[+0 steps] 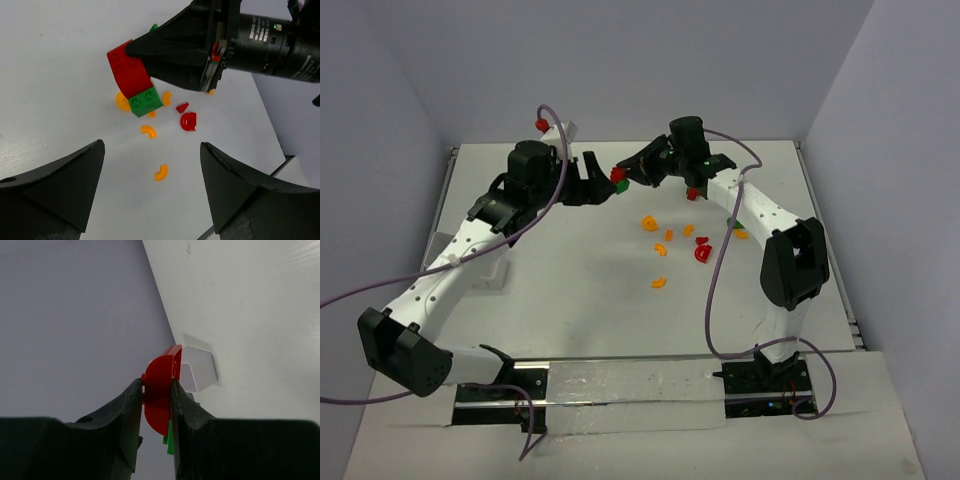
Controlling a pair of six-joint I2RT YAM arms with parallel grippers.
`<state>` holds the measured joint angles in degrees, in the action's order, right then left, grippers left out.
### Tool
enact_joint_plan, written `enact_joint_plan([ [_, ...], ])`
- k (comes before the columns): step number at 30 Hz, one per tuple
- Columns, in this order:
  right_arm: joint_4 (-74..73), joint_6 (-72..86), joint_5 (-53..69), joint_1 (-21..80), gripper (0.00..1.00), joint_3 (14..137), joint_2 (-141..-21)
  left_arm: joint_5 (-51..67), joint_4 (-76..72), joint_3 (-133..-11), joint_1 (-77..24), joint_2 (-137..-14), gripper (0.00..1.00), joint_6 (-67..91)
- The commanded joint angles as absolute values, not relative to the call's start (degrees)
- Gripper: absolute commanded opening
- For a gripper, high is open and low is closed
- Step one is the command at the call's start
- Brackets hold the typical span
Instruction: Sort the legos into containers by color
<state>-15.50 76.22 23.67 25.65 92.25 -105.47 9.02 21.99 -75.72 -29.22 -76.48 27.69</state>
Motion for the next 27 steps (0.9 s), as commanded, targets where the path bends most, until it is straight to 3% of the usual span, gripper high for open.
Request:
enact_joint_plan([
  [1,-12.0,80.9,25.2,26.3,0.00,92.4,-104.2,4.1,16.9,-78.6,-29.8,-79.5,0.86,32.2],
  [16,-11.7,78.7,24.1,27.2,0.00,91.4,-103.3,2.9,19.9,-83.5,-30.4,-86.8,0.79,37.0],
  [27,-12.4,76.8,22.3,27.7,0.00,92.1,-103.3,7.4,19.3,-82.2,-30.3,-88.3,0.68,40.6],
])
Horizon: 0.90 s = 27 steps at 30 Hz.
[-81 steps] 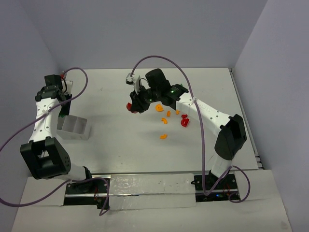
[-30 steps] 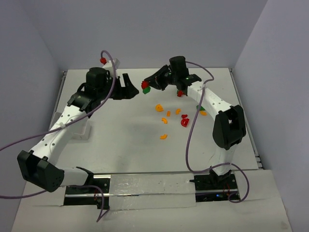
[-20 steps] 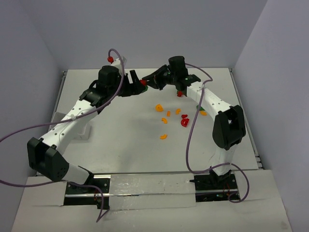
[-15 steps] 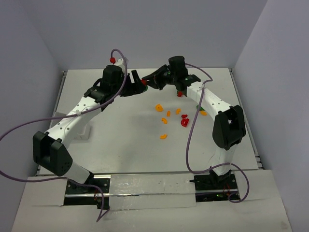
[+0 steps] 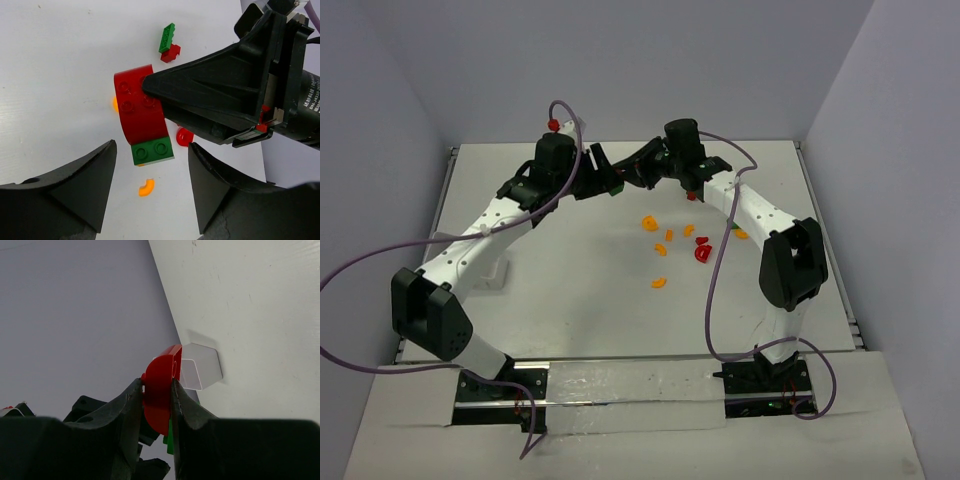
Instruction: Sort the legos into containers by color
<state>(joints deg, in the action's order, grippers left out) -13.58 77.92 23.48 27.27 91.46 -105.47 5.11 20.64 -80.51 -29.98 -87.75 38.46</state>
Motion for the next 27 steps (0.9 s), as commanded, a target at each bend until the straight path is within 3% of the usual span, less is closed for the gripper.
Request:
enact_joint_plan([
  [1,-12.4,76.6,22.3,27.8,0.00,92.0,-103.2,7.6,19.3,-82.0,-30.3,-88.4,0.67,40.7],
  [9,-11.1,76.5,23.2,27.8,0.00,91.8,-103.1,8.0,19.2,-80.8,-30.2,-88.7,0.66,41.0],
  [14,-10.9,76.2,23.0,27.9,0.00,91.6,-103.0,8.9,19.0,-80.4,-30.1,-88.7,0.55,41.8],
  [23,-10.1,76.3,23.3,27.9,0.00,90.7,-102.9,11.9,17.9,-78.3,-29.2,-88.9,0.52,43.8],
  [27,-9.6,76.3,23.6,28.0,0.00,90.5,-103.0,13.0,17.6,-77.4,-29.1,-89.1,0.39,44.2],
])
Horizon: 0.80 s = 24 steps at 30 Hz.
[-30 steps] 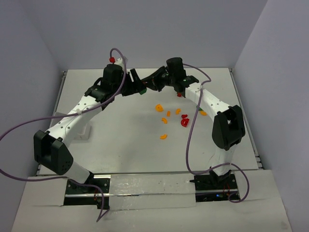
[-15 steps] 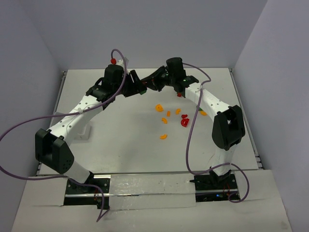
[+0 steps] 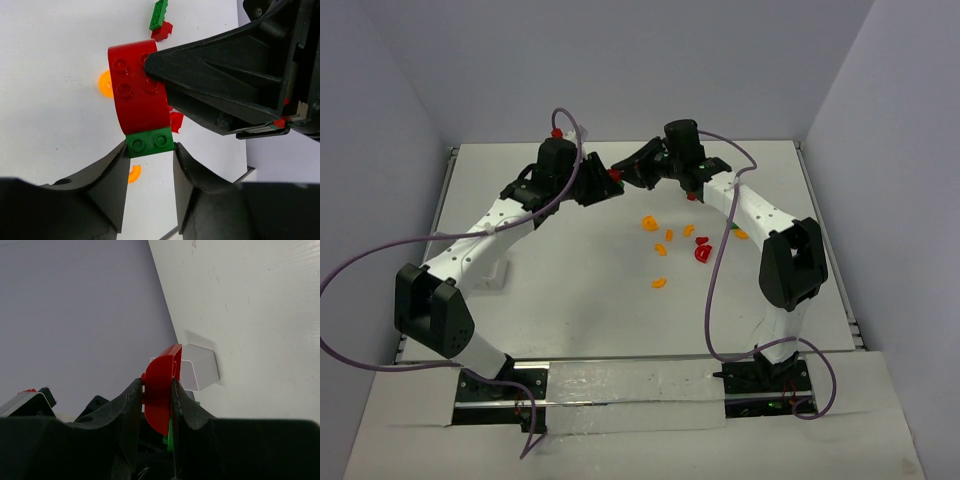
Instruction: Sort the legos into containers by color
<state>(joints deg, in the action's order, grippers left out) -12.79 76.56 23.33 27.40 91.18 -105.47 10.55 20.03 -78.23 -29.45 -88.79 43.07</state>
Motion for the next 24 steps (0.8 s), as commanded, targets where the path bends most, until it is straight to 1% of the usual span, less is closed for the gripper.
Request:
enact_joint_plan([
  [1,-9.5,76.2,23.6,28.0,0.00,90.6,-103.0,13.3,17.3,-77.1,-29.0,-89.1,0.33,44.3],
  [4,-9.4,76.1,23.5,28.0,0.00,90.5,-103.0,13.5,17.1,-76.4,-28.9,-88.8,0.17,44.3],
  [6,-9.3,76.1,23.5,28.0,0.00,90.4,-103.0,13.3,17.0,-75.9,-28.8,-88.5,0.04,43.9],
  [7,-9.2,76.1,23.4,28.0,0.00,90.5,-103.0,13.2,17.0,-75.6,-28.9,-88.2,0.01,43.9],
  [16,-6.6,80.6,26.3,27.9,0.00,91.3,-104.3,12.1,15.7,-68.7,-29.3,-85.3,0.00,41.7],
  [21,-4.1,82.4,27.6,27.9,0.00,89.7,-104.2,8.4,16.5,-68.6,-31.1,-84.3,0.00,39.3],
  [24,-4.1,81.5,27.2,27.5,0.00,89.3,-103.9,8.7,18.0,-69.8,-31.1,-83.6,0.00,36.9],
])
